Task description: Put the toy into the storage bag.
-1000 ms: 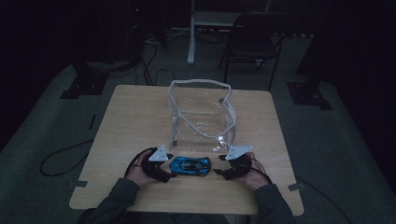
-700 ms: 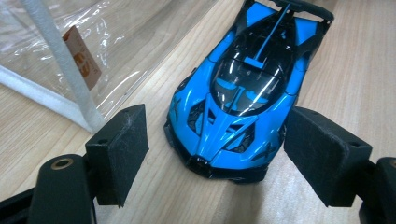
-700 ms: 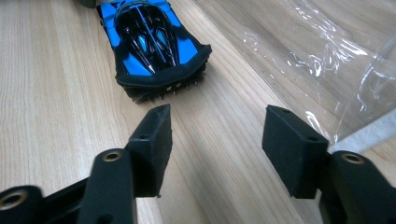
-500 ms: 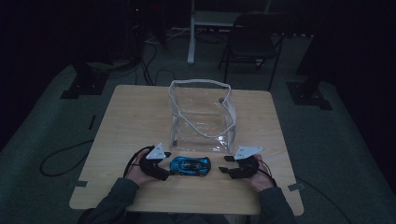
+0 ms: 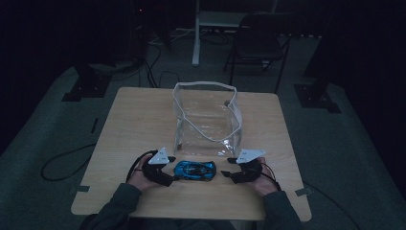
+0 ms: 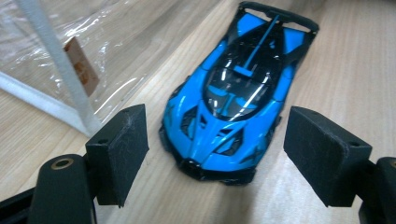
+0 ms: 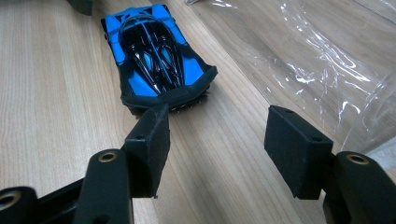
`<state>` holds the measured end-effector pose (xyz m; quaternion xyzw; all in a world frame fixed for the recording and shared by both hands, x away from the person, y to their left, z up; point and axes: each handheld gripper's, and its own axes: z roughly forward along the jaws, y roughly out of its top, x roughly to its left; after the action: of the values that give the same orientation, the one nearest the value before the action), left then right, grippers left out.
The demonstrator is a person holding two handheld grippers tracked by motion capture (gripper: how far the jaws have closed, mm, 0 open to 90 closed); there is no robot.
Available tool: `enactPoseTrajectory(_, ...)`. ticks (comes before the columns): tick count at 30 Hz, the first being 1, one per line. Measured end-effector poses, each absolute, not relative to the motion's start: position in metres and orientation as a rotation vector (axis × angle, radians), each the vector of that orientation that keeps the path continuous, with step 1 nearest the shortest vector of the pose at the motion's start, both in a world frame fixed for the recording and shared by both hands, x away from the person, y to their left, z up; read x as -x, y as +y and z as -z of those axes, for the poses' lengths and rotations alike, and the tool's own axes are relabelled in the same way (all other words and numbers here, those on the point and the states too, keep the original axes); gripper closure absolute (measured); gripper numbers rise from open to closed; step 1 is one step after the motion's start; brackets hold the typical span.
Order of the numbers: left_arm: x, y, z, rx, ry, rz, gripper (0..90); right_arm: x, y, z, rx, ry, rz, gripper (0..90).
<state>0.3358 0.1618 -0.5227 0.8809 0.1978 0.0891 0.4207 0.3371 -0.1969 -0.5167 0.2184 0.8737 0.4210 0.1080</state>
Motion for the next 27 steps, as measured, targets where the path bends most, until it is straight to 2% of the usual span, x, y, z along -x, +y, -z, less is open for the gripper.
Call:
enactPoseTrajectory(6,-0.329,0.16,0.52,-2.19,0.482,-0.245,22.4,-0.337,-0.193,0.521,-0.63,2.603,-1.217,34.1)
enactPoseTrajectory(7,-0.328,0.16,0.519,-2.188,0.475,-0.247,22.4,-0.337,-0.19,0.522,-0.626,2.617,-1.222,30.1)
enactPoseTrajectory(14,-0.328,0.155,0.524,-2.217,0.457,-0.242,22.4,-0.337,-0.183,0.522,-0.602,2.621,-1.236,25.0)
enactPoseTrajectory(17,-0.328,0.152,0.526,-2.231,0.451,-0.249,22.4,-0.337,-0.177,0.52,-0.565,2.643,-1.214,19.6)
enactPoseTrajectory(24,-0.329,0.155,0.525,-2.236,0.456,-0.245,24.7,-0.336,-0.166,0.524,-0.521,2.665,-1.16,18.9)
enactPoseTrajectory(27,-0.329,0.155,0.526,-2.245,0.447,-0.223,30.3,-0.336,-0.162,0.525,-0.483,2.661,-1.153,18.9)
